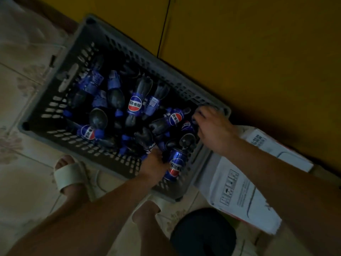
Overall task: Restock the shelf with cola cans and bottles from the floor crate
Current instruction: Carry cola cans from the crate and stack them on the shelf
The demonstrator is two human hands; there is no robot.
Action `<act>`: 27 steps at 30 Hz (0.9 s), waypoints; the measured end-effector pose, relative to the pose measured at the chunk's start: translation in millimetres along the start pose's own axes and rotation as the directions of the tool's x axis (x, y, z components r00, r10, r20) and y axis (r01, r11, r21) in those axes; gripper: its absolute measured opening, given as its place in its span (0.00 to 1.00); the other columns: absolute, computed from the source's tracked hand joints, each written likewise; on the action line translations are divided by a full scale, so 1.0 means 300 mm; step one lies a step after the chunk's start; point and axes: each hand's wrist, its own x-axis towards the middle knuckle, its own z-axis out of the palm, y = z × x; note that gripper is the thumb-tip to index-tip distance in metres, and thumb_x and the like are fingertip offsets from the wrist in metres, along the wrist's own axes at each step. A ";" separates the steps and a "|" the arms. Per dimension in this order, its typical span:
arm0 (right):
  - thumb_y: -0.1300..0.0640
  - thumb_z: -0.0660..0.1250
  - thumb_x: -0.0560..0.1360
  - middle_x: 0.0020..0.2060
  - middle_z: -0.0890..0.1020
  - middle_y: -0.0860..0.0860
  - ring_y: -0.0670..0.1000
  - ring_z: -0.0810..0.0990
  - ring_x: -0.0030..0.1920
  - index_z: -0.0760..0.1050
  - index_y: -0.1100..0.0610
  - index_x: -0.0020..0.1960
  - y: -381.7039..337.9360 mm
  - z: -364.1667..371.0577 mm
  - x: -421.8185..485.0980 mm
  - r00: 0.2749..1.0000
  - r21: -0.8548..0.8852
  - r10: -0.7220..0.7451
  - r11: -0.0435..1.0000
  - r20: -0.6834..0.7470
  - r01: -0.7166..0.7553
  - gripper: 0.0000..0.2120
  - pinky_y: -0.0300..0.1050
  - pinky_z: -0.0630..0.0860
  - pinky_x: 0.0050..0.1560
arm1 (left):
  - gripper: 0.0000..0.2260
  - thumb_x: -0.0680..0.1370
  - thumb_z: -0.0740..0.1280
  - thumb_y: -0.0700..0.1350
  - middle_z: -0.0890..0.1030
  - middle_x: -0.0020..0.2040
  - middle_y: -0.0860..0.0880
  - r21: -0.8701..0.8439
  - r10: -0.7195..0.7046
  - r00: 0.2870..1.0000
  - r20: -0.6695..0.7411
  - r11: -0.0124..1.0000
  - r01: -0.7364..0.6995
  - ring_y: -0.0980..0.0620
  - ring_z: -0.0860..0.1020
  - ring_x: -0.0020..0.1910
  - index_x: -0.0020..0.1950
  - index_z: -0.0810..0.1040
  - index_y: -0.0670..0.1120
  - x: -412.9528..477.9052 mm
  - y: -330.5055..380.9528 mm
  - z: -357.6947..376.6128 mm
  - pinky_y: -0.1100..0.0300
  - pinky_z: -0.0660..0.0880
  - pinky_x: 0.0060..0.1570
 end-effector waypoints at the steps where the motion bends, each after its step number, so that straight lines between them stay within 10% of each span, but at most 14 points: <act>1: 0.61 0.71 0.73 0.66 0.74 0.60 0.63 0.72 0.67 0.75 0.62 0.66 0.012 0.009 0.027 1.000 -0.025 -0.024 0.999 -0.008 0.024 0.22 0.58 0.73 0.65 | 0.18 0.75 0.74 0.42 0.80 0.55 0.50 0.018 -0.005 1.000 -0.002 1.000 0.005 0.45 0.80 0.58 0.61 0.73 0.44 0.024 -0.023 0.024 0.54 0.76 0.56; 10: 0.63 0.78 0.64 0.68 0.74 0.64 0.65 0.71 0.70 0.72 0.63 0.72 0.114 0.100 0.085 0.999 -0.259 -0.029 0.965 0.023 0.034 0.37 0.57 0.68 0.72 | 0.32 0.77 0.68 0.58 0.70 0.70 0.45 0.673 0.166 0.986 -0.025 0.732 -0.106 0.44 0.68 0.71 0.75 0.63 0.45 0.109 -0.047 0.157 0.48 0.67 0.70; 16: 0.59 0.73 0.71 0.71 0.69 0.60 0.62 0.66 0.71 0.65 0.59 0.76 0.058 0.073 0.091 0.999 -0.351 0.011 0.936 0.031 0.001 0.35 0.54 0.64 0.70 | 0.35 0.74 0.71 0.60 0.72 0.71 0.45 0.713 0.180 0.981 -0.070 0.697 -0.076 0.42 0.66 0.72 0.74 0.64 0.45 0.121 -0.041 0.163 0.47 0.62 0.73; 22: 0.46 0.71 0.74 0.62 0.76 0.60 0.62 0.75 0.60 0.71 0.56 0.70 -0.062 0.023 -0.051 0.985 -0.012 0.171 0.985 -0.038 -0.171 0.28 0.54 0.73 0.58 | 0.35 0.67 0.79 0.51 0.76 0.63 0.44 0.183 0.039 0.985 -0.170 0.983 -0.008 0.44 0.78 0.59 0.69 0.69 0.44 0.000 -0.039 -0.001 0.54 0.77 0.54; 27: 0.45 0.76 0.71 0.60 0.79 0.56 0.59 0.81 0.56 0.74 0.55 0.67 -0.289 0.010 -0.243 0.907 0.532 0.415 0.753 0.070 -0.386 0.29 0.50 0.79 0.53 | 0.24 0.72 0.77 0.48 0.86 0.53 0.43 -0.467 -0.178 0.982 -0.066 0.875 0.127 0.45 0.85 0.48 0.65 0.78 0.43 -0.201 0.000 -0.258 0.53 0.82 0.46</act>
